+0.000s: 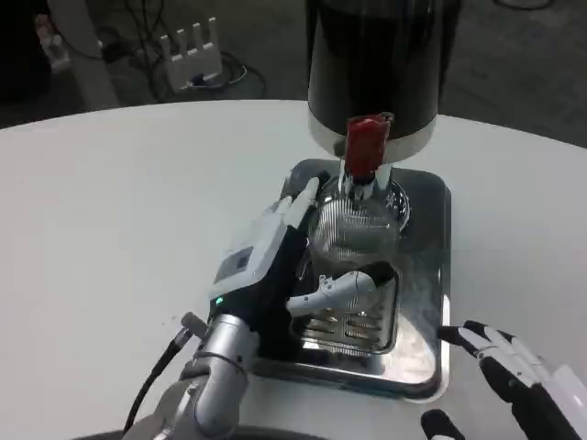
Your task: Grasp the cup under the faucet to collect the drink, then remove the cup.
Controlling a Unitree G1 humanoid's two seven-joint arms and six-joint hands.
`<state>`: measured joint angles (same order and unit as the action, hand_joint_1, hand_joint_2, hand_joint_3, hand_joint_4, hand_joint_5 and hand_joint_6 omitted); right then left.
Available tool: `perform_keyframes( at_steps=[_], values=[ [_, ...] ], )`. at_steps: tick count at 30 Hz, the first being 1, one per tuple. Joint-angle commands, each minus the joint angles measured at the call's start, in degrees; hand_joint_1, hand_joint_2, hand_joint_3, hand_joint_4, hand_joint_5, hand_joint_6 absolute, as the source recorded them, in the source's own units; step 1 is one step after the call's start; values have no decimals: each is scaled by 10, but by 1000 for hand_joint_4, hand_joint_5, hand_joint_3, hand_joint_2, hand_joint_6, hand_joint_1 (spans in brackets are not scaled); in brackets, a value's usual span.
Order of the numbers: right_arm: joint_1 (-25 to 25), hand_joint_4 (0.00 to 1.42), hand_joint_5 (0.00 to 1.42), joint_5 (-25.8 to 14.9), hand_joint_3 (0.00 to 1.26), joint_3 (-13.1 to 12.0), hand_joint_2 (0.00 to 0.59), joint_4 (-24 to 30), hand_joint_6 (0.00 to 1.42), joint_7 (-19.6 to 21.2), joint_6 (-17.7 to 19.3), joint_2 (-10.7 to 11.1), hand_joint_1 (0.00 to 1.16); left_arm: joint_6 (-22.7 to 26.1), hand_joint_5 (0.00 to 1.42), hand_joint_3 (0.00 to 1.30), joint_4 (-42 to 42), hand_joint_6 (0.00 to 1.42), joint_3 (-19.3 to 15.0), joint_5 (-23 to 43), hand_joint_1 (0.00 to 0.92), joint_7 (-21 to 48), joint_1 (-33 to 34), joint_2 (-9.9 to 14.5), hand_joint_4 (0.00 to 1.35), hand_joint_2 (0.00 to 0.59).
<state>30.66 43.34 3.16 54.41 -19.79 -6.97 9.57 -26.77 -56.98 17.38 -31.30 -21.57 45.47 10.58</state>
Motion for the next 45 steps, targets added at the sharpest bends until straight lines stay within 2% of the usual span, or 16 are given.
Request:
perform_keyframes(
  at_steps=[1,13,21,28,31,36,40,45],
  values=[
    [0,42,0,-5,136,2,445,-5,0,8,4,-1,340,2,0,0,8,0,8,7,27,50,-3,8,0,0],
    [-3,42,0,-5,136,6,448,-12,0,15,4,-2,336,15,0,0,113,0,-19,36,18,88,-69,25,0,0],
    [-4,51,0,-3,143,9,458,-17,0,21,3,-4,340,29,0,0,227,0,-53,66,9,102,-141,43,0,0],
    [-12,52,0,0,145,12,454,-21,0,21,1,-4,350,48,0,0,331,0,-85,92,6,123,-204,49,0,0],
    [-13,52,0,1,145,14,453,-23,0,21,0,-4,352,58,0,0,410,0,-102,121,1,143,-231,43,0,0],
    [-13,52,0,2,145,15,453,-23,0,22,-1,-4,356,83,0,0,527,0,-133,207,0,174,-256,7,0,22],
    [-12,52,0,2,145,17,455,-23,0,24,0,-5,356,125,0,0,618,2,-139,256,0,195,-265,-20,0,46],
    [-8,52,0,4,145,20,459,-21,0,26,1,-6,353,163,29,0,665,32,-136,286,0,220,-252,-40,0,58]
  ],
)
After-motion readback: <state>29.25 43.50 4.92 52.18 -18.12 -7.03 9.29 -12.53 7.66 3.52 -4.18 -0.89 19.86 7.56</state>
